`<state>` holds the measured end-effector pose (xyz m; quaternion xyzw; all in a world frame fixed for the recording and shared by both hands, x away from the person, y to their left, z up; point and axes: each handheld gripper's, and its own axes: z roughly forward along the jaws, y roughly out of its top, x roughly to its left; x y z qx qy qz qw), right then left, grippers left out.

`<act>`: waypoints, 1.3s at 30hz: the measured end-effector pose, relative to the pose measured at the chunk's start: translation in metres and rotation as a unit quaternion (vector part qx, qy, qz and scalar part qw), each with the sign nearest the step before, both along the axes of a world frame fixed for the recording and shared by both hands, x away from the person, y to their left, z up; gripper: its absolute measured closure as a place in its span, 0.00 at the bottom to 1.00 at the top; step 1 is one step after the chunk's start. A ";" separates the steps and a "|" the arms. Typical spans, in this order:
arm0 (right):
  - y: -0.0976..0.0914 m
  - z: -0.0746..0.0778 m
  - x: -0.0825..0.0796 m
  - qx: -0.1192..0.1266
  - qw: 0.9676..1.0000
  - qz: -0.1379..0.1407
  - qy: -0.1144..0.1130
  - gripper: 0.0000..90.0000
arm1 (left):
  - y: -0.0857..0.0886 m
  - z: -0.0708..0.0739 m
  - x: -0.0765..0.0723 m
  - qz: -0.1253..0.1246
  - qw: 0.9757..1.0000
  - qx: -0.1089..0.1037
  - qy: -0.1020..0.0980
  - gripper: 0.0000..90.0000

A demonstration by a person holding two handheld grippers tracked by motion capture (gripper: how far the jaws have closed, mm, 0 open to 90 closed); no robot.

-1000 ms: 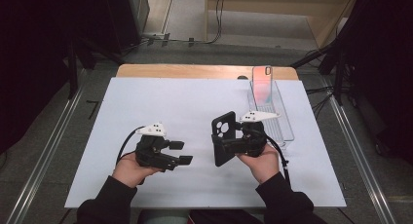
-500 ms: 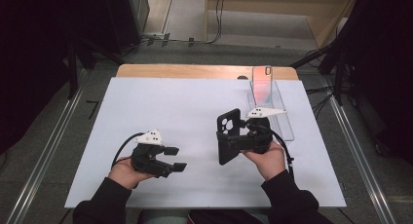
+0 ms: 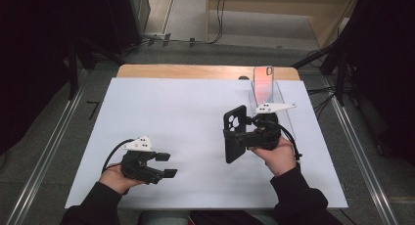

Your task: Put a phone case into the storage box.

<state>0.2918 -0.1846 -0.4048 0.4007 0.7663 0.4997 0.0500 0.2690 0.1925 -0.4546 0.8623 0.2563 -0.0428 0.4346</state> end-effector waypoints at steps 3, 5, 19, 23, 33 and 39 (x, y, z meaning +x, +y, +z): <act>-0.004 0.004 0.002 0.000 1.000 -0.003 -0.002 0.16 | 0.003 0.000 0.000 0.009 1.000 -0.003 0.001 0.35; -0.008 0.008 0.003 0.001 1.000 -0.005 -0.003 0.16 | 0.004 0.000 0.000 0.015 1.000 -0.001 0.002 0.35; -0.037 0.036 0.012 0.017 0.998 -0.058 -0.019 0.16 | 0.008 -0.002 -0.004 0.048 0.999 -0.001 0.012 0.35; -0.047 0.044 0.015 0.024 0.997 -0.075 -0.021 0.16 | 0.008 -0.002 -0.007 0.049 0.999 0.003 0.012 0.35; -0.070 0.051 0.021 0.006 0.989 -0.144 -0.039 0.16 | 0.009 -0.002 -0.012 0.054 0.998 0.003 0.017 0.35; -0.085 0.047 0.031 0.010 0.983 -0.179 -0.036 0.16 | 0.009 -0.001 -0.013 0.054 0.998 0.004 0.015 0.35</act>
